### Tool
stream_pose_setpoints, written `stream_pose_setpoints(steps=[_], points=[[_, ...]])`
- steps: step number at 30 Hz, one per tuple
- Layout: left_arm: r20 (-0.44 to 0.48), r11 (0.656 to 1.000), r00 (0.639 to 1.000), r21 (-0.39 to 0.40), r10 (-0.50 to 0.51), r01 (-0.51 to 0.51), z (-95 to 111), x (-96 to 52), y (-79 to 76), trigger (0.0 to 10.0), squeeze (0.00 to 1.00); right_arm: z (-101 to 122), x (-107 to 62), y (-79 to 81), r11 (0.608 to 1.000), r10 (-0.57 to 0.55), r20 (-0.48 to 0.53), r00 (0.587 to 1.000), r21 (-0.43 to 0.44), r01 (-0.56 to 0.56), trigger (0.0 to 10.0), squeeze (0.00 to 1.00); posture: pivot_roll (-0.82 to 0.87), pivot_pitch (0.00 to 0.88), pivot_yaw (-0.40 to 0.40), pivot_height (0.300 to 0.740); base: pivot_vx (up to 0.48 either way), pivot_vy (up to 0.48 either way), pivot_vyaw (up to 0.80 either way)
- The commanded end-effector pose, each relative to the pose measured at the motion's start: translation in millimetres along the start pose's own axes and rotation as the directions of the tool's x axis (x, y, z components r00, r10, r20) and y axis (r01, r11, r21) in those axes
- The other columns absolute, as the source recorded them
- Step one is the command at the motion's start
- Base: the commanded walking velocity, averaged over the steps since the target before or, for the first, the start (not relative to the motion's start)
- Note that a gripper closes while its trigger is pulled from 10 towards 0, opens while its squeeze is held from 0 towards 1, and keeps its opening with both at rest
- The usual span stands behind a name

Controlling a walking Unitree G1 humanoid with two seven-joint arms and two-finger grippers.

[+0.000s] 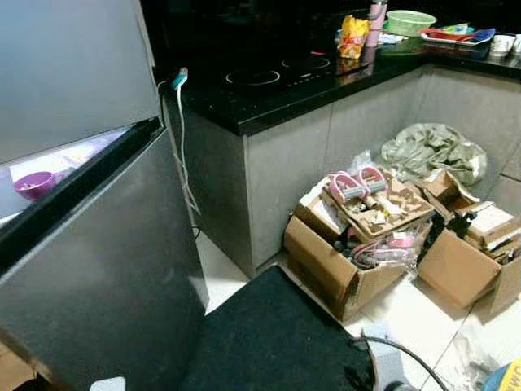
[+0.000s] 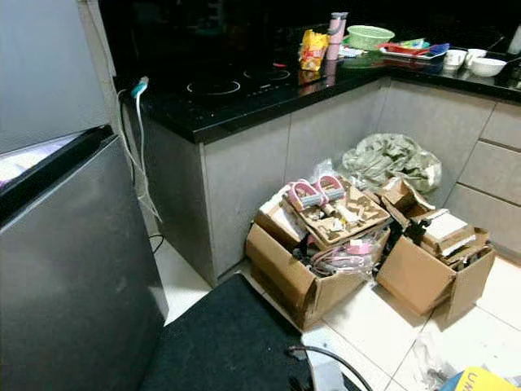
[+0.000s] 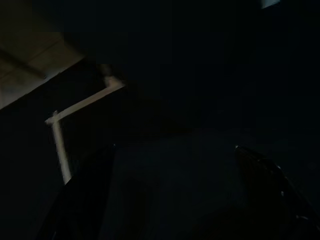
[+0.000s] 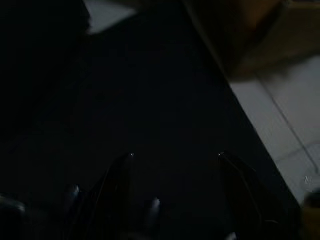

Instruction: Restocking fridge

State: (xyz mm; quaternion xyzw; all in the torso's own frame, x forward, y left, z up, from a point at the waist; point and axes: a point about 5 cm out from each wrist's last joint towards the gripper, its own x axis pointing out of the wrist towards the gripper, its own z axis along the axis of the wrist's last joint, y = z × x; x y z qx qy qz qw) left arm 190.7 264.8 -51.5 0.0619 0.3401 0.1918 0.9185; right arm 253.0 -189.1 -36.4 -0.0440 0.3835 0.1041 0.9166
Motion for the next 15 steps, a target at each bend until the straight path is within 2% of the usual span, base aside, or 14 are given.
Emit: stream_pose_setpoints(steps=[1,3,5,8,15], points=[[-0.019,0.997,0.998,0.039,-0.059,0.060,-5,-1.6,-9.1,10.0,0.00,-18,-4.0,-1.5,1.000,-0.024,-0.046,0.999,-0.002,0.024,10.0,0.00,-0.02,0.112,0.030,0.740,0.000,0.000,0.00],[-0.011,0.995,0.996,0.050,-0.086,0.086,-1,-1.0,-15.0,10.0,0.00,-24,-4.7,-3.1,0.999,-0.046,-0.047,0.998,-0.014,0.045,10.0,0.00,-0.02,0.113,0.034,0.740,0.000,0.000,0.00],[0.010,0.987,0.990,0.084,-0.139,0.137,5,-0.4,-25.9,10.0,0.00,-30,-4.7,-1.1,0.997,-0.058,-0.048,0.997,-0.059,0.055,10.0,0.00,-0.02,0.113,0.038,0.740,0.000,0.000,0.80],[0.049,0.967,0.976,0.158,-0.212,0.202,14,-0.6,-39.1,10.0,0.00,-33,-3.7,4.3,0.996,-0.061,-0.047,0.997,-0.060,0.058,10.0,0.00,-0.02,0.115,0.040,0.740,0.000,0.000,0.80],[0.081,0.955,0.959,0.149,-0.270,0.256,28,0.7,-54.0,10.0,0.00,-31,-2.2,10.3,0.997,-0.062,-0.033,0.998,-0.056,0.060,10.0,0.00,-0.02,0.111,0.041,0.740,0.000,0.000,0.80]])
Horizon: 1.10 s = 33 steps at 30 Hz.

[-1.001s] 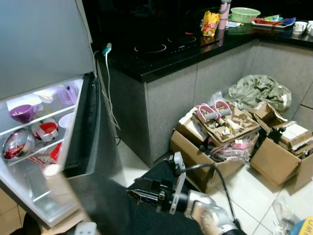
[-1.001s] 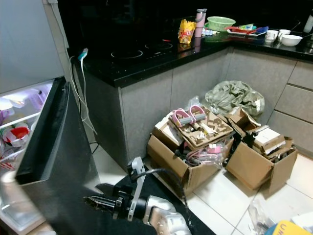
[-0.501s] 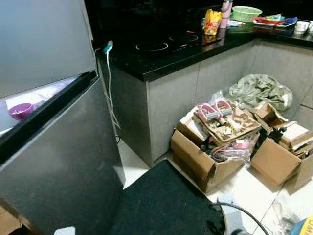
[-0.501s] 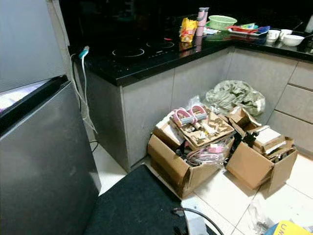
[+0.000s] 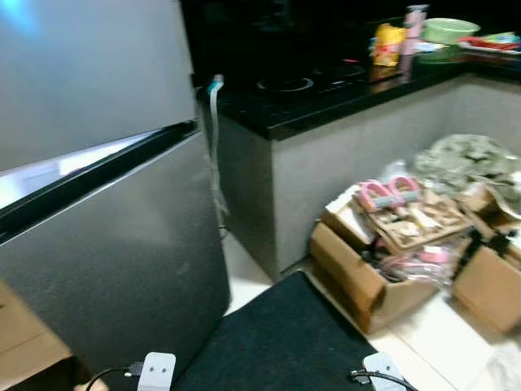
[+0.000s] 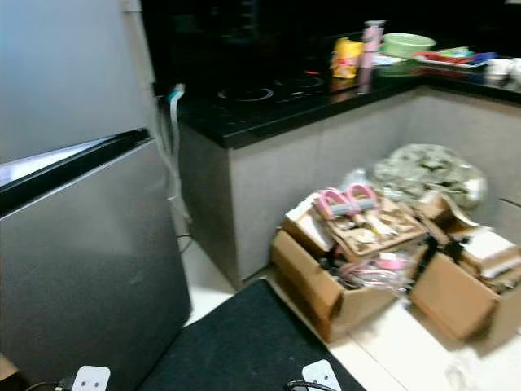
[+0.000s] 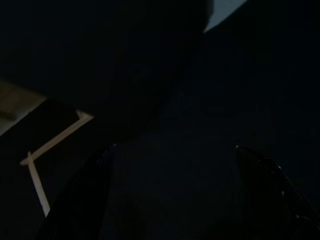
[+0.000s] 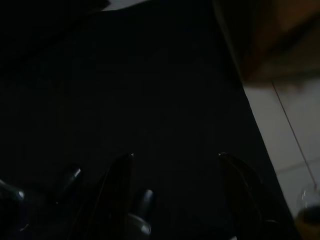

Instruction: Restocking fridge

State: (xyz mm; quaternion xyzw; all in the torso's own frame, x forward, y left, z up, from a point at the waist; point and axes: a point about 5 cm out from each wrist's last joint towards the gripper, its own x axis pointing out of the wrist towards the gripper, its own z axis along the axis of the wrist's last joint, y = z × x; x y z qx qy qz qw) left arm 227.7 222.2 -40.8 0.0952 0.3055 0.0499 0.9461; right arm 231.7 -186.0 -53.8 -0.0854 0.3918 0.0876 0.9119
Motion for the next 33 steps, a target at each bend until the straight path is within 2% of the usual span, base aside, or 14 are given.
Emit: stream_pose_setpoints(steps=[1,4,14,22,24,33], points=[[-0.014,0.999,0.999,0.010,-0.030,0.030,-1,0.3,-7.5,10.0,0.00,-4,-0.5,3.0,1.000,-0.004,-0.005,1.000,0.001,0.004,10.0,0.00,-0.02,0.109,0.040,0.740,0.000,0.000,0.80],[-0.013,0.998,0.999,0.051,-0.048,0.049,2,1.5,-9.6,10.0,0.00,-4,-0.4,2.2,1.000,-0.017,-0.005,1.000,-0.007,0.017,10.0,0.00,-0.02,0.109,0.038,0.740,0.000,0.000,0.80],[0.014,0.998,0.998,0.018,-0.061,0.061,13,5.3,-15.2,10.0,0.00,-4,-1.0,-1.5,0.999,-0.036,0.009,0.999,0.012,0.036,10.0,0.00,-0.02,0.109,0.040,0.740,0.000,0.000,0.80],[0.010,0.997,0.997,0.024,-0.075,0.075,16,7.1,-20.1,10.0,0.00,-7,-2.3,-6.8,0.997,-0.073,0.000,0.997,0.028,0.073,10.0,0.00,-0.02,0.109,0.045,0.740,0.000,0.000,0.78],[0.009,0.997,0.997,0.023,-0.079,0.079,17,7.5,-20.8,10.0,0.00,-10,-3.5,-11.6,0.990,-0.109,-0.009,0.994,0.087,0.110,10.0,0.00,-0.02,0.110,0.044,0.740,0.000,0.000,0.00],[0.018,0.997,0.998,0.034,-0.065,0.064,22,9.3,-19.8,10.0,0.00,-14,-4.6,-11.4,0.988,-0.119,-0.018,0.993,0.101,0.120,10.0,0.00,-0.03,0.115,0.055,0.740,0.000,0.000,0.00]])
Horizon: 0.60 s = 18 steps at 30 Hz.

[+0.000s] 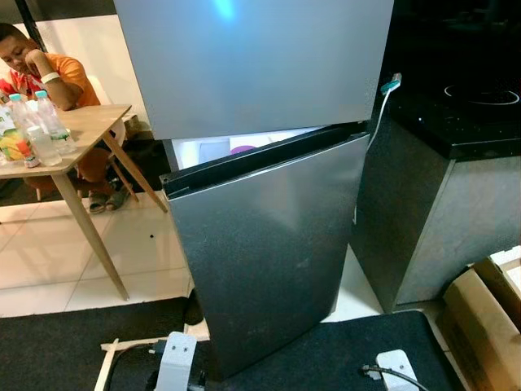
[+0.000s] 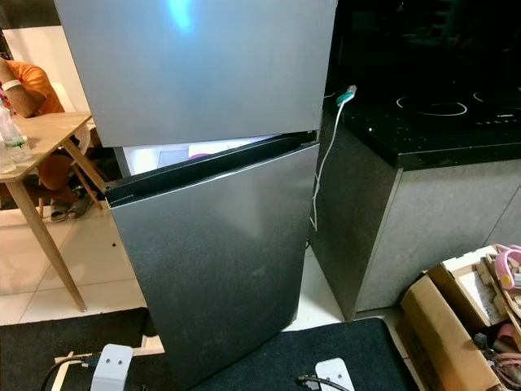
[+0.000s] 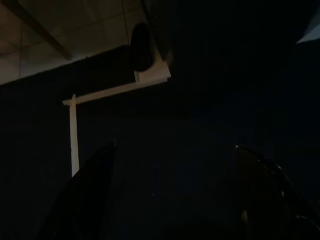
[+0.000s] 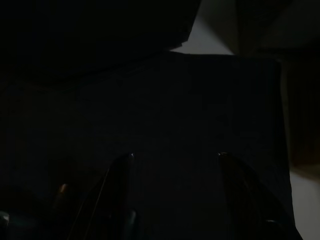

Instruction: Restocking fridge

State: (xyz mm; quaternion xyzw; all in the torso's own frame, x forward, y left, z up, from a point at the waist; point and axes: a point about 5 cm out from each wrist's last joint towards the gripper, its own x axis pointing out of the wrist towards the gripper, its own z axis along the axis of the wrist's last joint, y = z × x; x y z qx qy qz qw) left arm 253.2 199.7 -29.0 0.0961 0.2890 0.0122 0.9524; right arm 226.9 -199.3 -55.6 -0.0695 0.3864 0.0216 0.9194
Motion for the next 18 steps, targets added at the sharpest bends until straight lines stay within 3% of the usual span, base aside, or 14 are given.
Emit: stream_pose_setpoints(steps=[1,8,18], points=[[-0.024,1.000,1.000,0.011,0.003,-0.003,-6,-1.5,0.3,10.0,0.00,-7,-1.4,-0.5,1.000,-0.011,-0.020,1.000,0.020,0.011,10.0,0.00,-0.03,0.115,0.055,0.740,0.000,0.000,0.00],[0.007,1.000,1.000,0.005,0.004,-0.004,1,-0.4,-2.8,10.0,0.00,-1,0.1,5.3,0.998,-0.002,0.010,1.000,0.060,0.002,10.0,0.00,-0.02,0.115,0.053,0.740,0.237,0.000,0.00],[0.011,1.000,1.000,-0.003,0.008,-0.008,3,0.5,-1.7,10.0,0.00,12,2.1,8.6,0.999,0.000,0.069,0.998,0.048,-0.004,10.0,0.00,-0.01,0.112,0.050,0.740,0.282,0.000,0.00]])
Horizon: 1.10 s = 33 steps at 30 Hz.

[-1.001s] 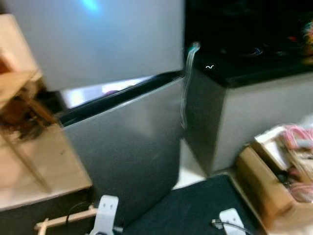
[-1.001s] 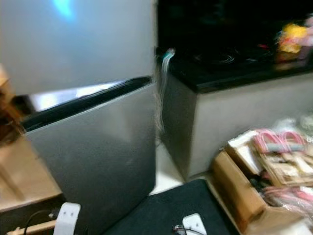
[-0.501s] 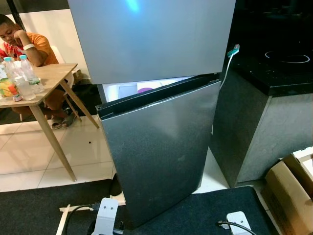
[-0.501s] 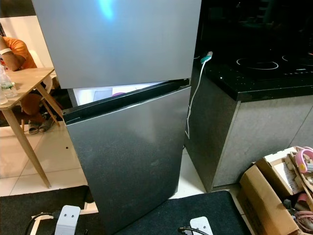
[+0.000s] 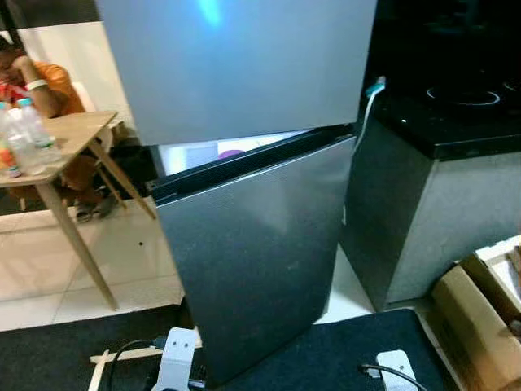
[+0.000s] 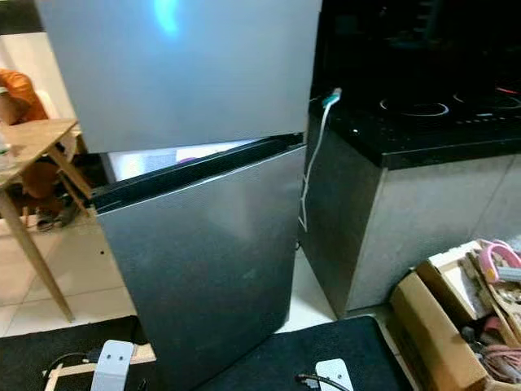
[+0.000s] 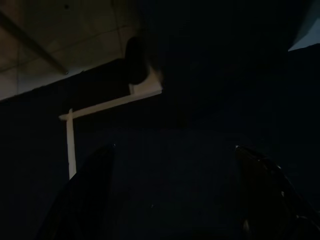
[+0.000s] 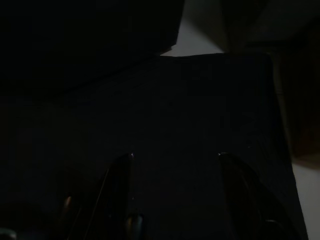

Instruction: Restocking fridge

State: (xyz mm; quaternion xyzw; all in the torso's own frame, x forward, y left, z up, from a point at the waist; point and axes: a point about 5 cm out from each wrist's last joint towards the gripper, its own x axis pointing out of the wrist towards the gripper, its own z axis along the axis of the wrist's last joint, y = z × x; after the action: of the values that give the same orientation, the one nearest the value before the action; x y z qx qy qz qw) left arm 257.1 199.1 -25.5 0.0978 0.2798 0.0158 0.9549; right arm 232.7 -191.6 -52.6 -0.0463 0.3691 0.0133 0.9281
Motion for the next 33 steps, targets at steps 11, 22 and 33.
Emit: stream_pose_setpoints(steps=[11,22,33], points=[[-0.020,0.999,1.000,-0.040,0.002,-0.003,-5,-1.1,-5.7,10.0,0.00,12,0.3,12.4,0.965,0.107,0.083,0.991,-0.248,-0.084,10.0,0.00,-0.02,0.098,0.005,0.740,0.269,0.000,0.00],[-0.010,0.998,1.000,-0.054,0.017,-0.018,-7,-3.0,-7.1,10.0,0.00,21,2.0,13.3,0.958,0.122,0.103,0.987,-0.273,-0.090,10.0,0.00,-0.02,0.093,-0.017,0.740,0.252,0.000,0.00],[-0.007,0.999,1.000,-0.045,0.008,-0.009,-5,-2.4,-6.7,10.0,0.00,18,1.3,12.3,0.959,0.118,0.104,0.988,-0.269,-0.086,10.0,0.00,-0.02,0.092,0.001,0.740,0.254,0.000,0.00]])
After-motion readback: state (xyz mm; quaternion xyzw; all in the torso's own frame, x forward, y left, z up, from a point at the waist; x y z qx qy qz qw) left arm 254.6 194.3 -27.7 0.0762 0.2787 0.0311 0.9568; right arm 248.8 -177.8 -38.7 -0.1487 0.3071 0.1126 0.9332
